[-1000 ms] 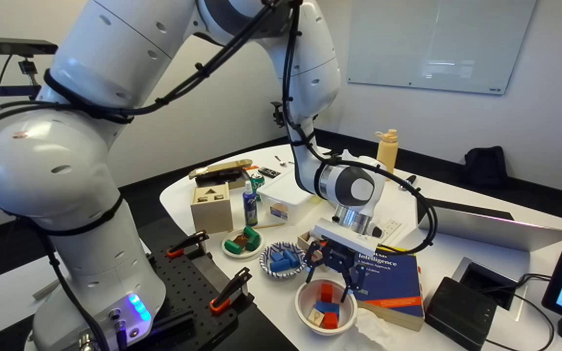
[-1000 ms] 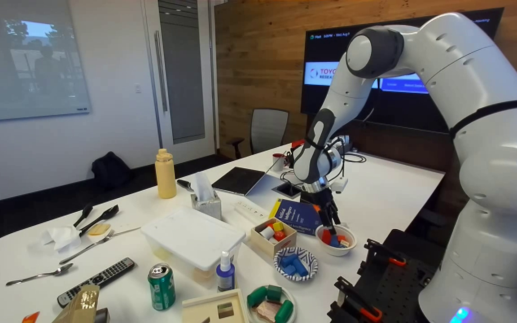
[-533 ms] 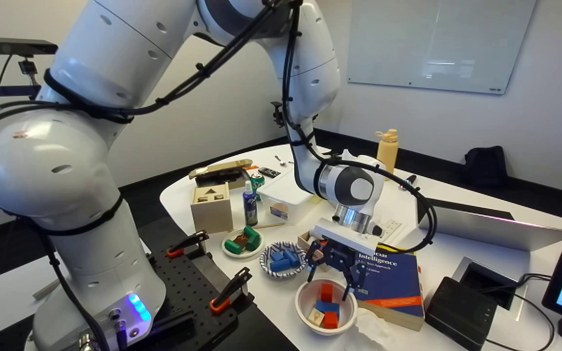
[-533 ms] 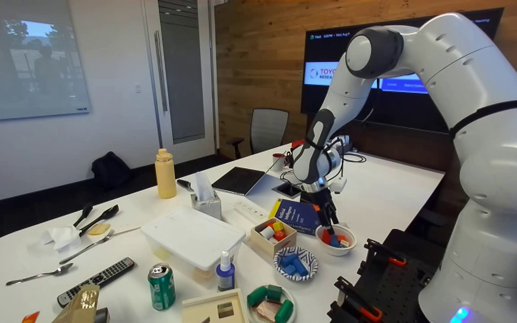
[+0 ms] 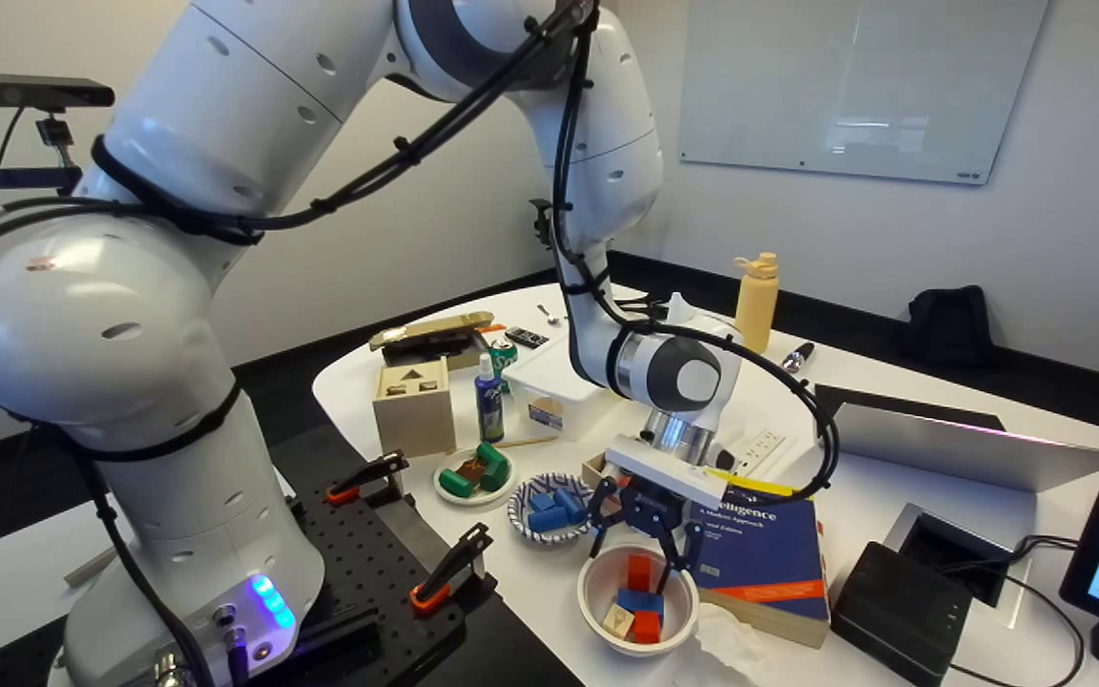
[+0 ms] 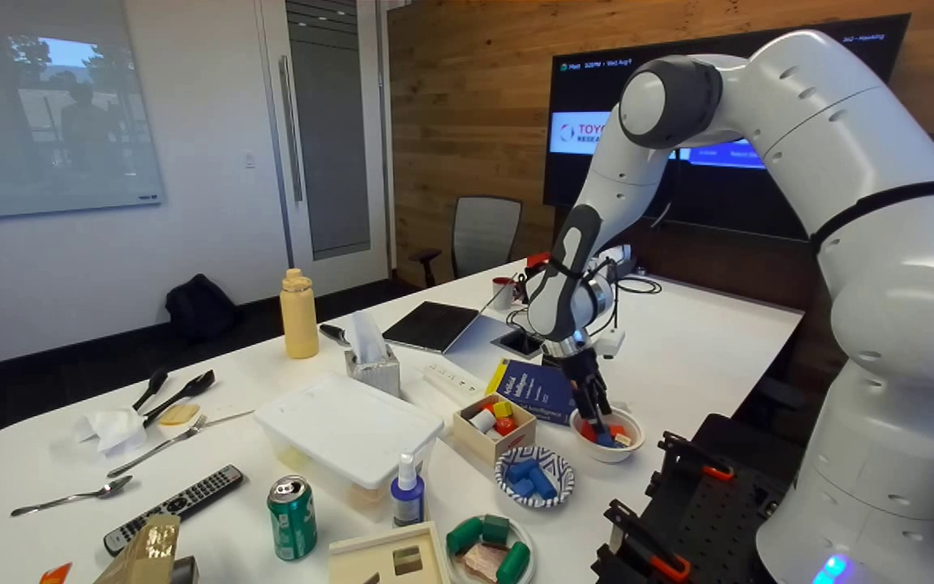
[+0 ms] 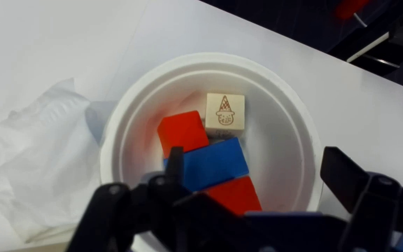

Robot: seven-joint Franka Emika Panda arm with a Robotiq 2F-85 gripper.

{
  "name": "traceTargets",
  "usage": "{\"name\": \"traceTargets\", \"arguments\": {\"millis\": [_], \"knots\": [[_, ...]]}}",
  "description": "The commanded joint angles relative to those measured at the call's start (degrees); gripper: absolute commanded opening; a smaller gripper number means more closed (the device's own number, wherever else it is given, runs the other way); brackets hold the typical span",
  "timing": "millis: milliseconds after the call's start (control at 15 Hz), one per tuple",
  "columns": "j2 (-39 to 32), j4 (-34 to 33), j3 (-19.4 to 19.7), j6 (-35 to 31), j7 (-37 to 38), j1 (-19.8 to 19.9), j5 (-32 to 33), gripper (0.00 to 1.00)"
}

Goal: Put three blocks inside the cube-shaped object

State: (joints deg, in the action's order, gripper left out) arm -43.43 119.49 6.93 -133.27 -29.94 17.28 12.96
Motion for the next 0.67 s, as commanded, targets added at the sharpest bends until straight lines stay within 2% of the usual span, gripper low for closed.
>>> {"name": "traceTargets", "arguments": {"millis": [0,333,400,533,600], "knots": [[-1.3,-1.1,-0.3,-1.8,1.6,-0.7,1.3,1.00],[-1.8,-1.7,0.0,-4.1,2.8,-1.5,1.4,0.98],[-1.8,-1.6,0.2,-4.4,3.3,-1.8,1.6,0.74],[-1.9,-1.7,0.2,-4.8,3.4,-2.0,1.8,0.69],[-1.9,-1.6,0.3,-4.9,3.5,-2.1,1.9,0.63]]}}
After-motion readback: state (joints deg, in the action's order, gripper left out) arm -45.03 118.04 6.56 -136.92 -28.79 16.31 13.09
